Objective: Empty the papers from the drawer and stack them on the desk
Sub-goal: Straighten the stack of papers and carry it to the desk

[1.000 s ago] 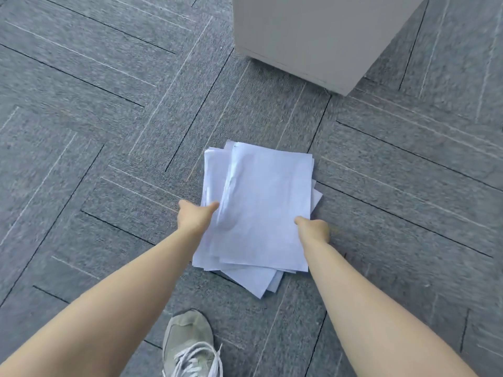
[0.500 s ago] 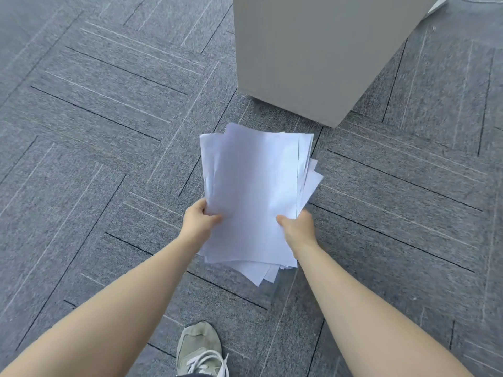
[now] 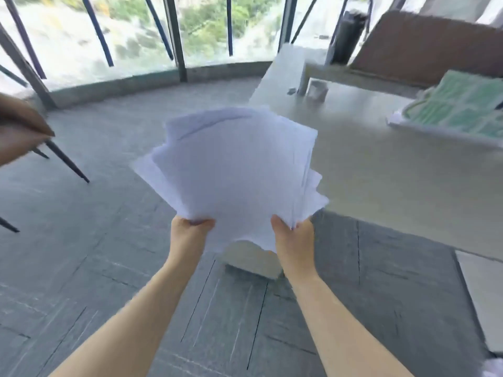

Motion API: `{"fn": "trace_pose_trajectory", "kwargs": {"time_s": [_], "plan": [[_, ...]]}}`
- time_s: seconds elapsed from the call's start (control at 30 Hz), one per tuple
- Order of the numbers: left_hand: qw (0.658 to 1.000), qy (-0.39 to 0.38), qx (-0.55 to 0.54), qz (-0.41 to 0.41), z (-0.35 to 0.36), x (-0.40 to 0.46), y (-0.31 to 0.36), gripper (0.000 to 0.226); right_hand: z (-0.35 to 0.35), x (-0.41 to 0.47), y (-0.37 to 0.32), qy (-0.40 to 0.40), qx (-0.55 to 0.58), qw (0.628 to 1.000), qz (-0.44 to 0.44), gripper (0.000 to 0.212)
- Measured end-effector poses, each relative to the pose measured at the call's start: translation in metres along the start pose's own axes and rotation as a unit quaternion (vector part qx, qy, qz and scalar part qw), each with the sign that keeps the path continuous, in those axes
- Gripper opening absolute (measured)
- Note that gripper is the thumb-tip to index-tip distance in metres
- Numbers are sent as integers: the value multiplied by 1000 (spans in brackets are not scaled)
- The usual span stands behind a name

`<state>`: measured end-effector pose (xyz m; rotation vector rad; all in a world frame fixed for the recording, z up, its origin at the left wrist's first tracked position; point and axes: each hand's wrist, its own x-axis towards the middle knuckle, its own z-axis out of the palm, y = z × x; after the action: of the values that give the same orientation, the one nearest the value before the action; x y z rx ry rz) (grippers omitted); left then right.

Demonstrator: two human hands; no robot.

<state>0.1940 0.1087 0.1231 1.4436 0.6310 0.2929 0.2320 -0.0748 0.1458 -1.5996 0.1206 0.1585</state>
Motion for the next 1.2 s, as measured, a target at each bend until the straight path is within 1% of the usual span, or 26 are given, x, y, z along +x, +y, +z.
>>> {"fn": "trace_pose_trajectory", "kwargs": {"time_s": [0.07,0.13,0.2,0.27,0.33,0.4,0.5,0.6,0.7,0.73,0.77,0.8,0.87,0.9,0.93,0.97,1.03,1.13,1.17,1.2], "plan": [[999,-20,-20,42,32,13,76,20,-10,22,-69,21,12,999,-48,22],[996,-38,-32,79,68,28,129,20,-25,47,-117,52,17,994,-93,13],[992,-65,-31,105,105,47,162,17,-45,73,-148,76,32,989,-123,14],[989,-93,-16,117,141,70,177,19,-69,104,-163,73,44,986,-145,16],[989,-103,-13,110,170,93,174,22,-92,139,-156,67,42,987,-142,16],[991,-103,-12,88,194,111,155,28,-113,175,-135,51,43,991,-116,16],[995,-102,-4,17,224,127,121,31,-137,220,-101,43,71,995,-59,24],[996,-79,-6,-33,248,140,101,34,-145,254,-82,20,83,996,-9,27],[996,-74,7,-58,267,152,92,47,-144,278,-72,3,82,996,47,26],[995,-74,16,-65,271,156,90,47,-143,284,-72,-1,56,996,62,18],[994,-75,33,-78,275,160,89,43,-143,290,-70,-5,25,996,80,10],[992,-76,51,-86,278,164,90,34,-142,296,-70,-3,-16,995,97,7],[991,-60,81,-86,281,177,96,15,-139,308,-73,5,-62,991,114,11],[992,-45,91,-80,281,186,100,11,-137,316,-75,3,-88,990,109,13],[991,-33,103,-73,281,195,105,11,-132,324,-80,-7,-116,988,103,14],[990,-22,121,-71,280,204,112,17,-127,334,-86,-19,-135,986,94,13],[985,-14,158,-74,274,228,119,26,-112,354,-96,-33,-142,985,95,10],[978,-12,190,-88,261,267,123,38,-85,385,-102,-48,-130,983,123,26],[974,-11,202,-98,258,281,123,40,-75,395,-102,-55,-138,980,133,26],[972,-13,212,-103,254,297,119,37,-65,405,-98,-63,-147,977,144,22]]}}
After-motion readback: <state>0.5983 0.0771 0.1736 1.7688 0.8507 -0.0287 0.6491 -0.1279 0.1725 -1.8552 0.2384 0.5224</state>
